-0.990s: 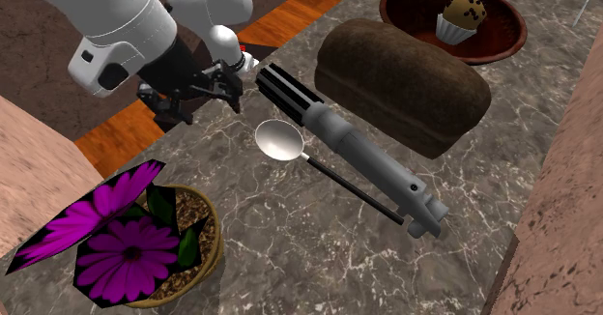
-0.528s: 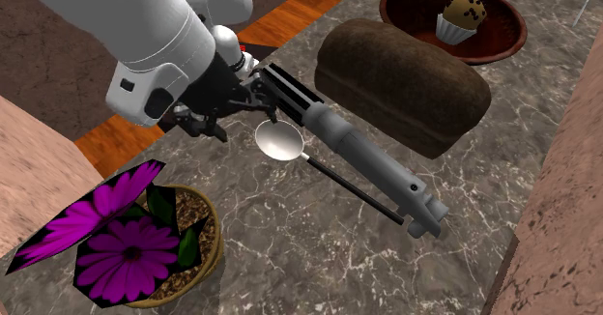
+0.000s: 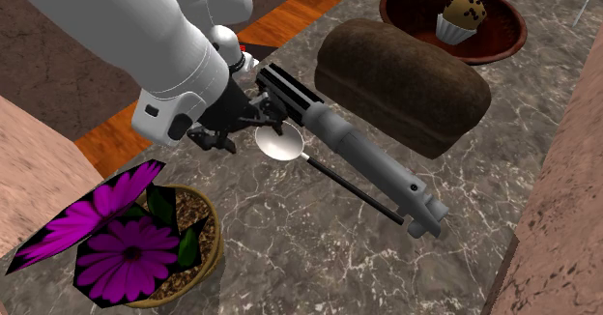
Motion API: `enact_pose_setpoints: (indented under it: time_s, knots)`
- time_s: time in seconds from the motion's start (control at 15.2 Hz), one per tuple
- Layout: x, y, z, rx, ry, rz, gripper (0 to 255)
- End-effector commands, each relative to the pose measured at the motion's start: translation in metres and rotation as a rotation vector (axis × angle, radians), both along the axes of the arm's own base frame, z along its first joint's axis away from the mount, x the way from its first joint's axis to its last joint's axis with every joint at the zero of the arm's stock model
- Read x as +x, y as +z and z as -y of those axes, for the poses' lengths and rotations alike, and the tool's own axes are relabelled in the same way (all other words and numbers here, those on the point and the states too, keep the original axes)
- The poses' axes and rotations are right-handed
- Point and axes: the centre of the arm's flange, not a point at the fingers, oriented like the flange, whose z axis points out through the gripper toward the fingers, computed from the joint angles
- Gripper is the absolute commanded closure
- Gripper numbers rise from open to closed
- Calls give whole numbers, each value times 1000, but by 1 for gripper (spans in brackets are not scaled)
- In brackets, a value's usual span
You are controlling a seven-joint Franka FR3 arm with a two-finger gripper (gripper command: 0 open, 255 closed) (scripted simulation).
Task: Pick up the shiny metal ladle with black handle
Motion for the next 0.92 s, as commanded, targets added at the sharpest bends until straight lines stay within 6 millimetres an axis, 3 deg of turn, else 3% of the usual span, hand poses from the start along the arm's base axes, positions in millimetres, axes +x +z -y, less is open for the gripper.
enact_pose_setpoints:
  time_s: [0.0, 0.59, 0.86]
  knots:
    - [0, -3, 0, 0, 0, 1, 255]
    - [0, -2, 1, 0, 0, 1, 255]
    - [0, 19, 1, 0, 0, 1, 255]
